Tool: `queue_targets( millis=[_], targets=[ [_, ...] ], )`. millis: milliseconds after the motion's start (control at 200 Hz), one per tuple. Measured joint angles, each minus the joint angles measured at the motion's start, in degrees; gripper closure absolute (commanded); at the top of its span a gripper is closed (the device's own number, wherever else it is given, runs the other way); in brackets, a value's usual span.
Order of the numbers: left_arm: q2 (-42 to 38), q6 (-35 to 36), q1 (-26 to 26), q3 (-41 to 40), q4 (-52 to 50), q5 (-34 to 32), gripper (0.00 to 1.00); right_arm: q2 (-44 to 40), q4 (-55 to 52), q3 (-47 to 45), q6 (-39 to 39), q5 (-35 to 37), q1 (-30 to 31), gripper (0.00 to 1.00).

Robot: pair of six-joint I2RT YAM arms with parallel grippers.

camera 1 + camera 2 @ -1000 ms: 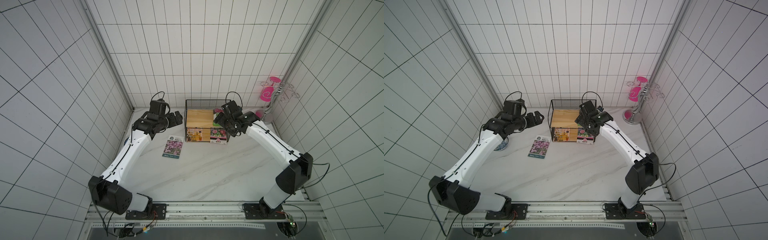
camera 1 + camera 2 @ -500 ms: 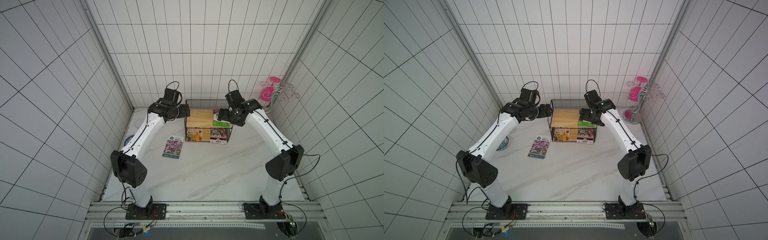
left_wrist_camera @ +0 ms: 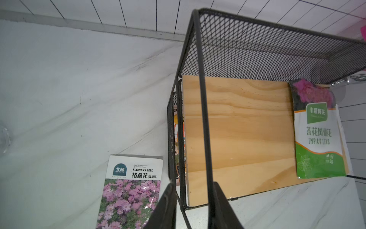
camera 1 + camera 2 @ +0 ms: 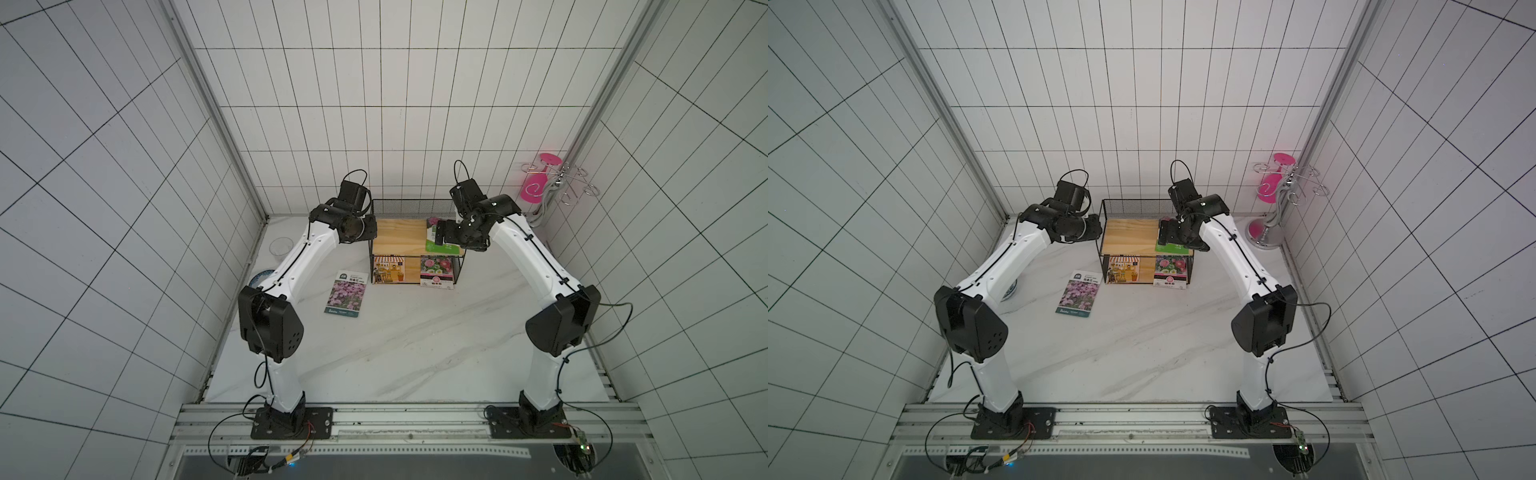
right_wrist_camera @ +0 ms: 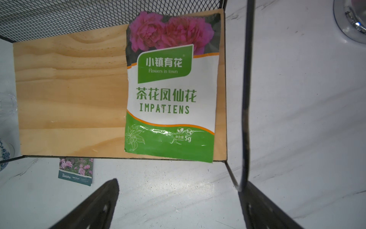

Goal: Take the seed bag off the shelf
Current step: Adjust the shelf at the center of the board.

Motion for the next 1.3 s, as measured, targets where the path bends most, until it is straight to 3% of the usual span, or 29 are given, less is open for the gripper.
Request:
queue_targets(
  millis=[490, 1069, 1299],
  targets=[
    [1.0, 0.0, -0.6, 1.5, 0.0, 1.3, 0.98, 5.8, -1.0, 7.3, -3.7, -3.4, -3.0, 0.01],
    [1.3, -0.8, -0.8, 2.0, -0.9, -0.2, 0.99, 4.3, -4.3, 9.5, -5.1, -3.0, -4.0, 0.02],
    [1.3, -0.8, -0.9, 2.0, -1.0, -0.3, 1.00, 3.5, -6.9, 18.7, -5.6, -2.5, -3.8, 0.01]
  ],
)
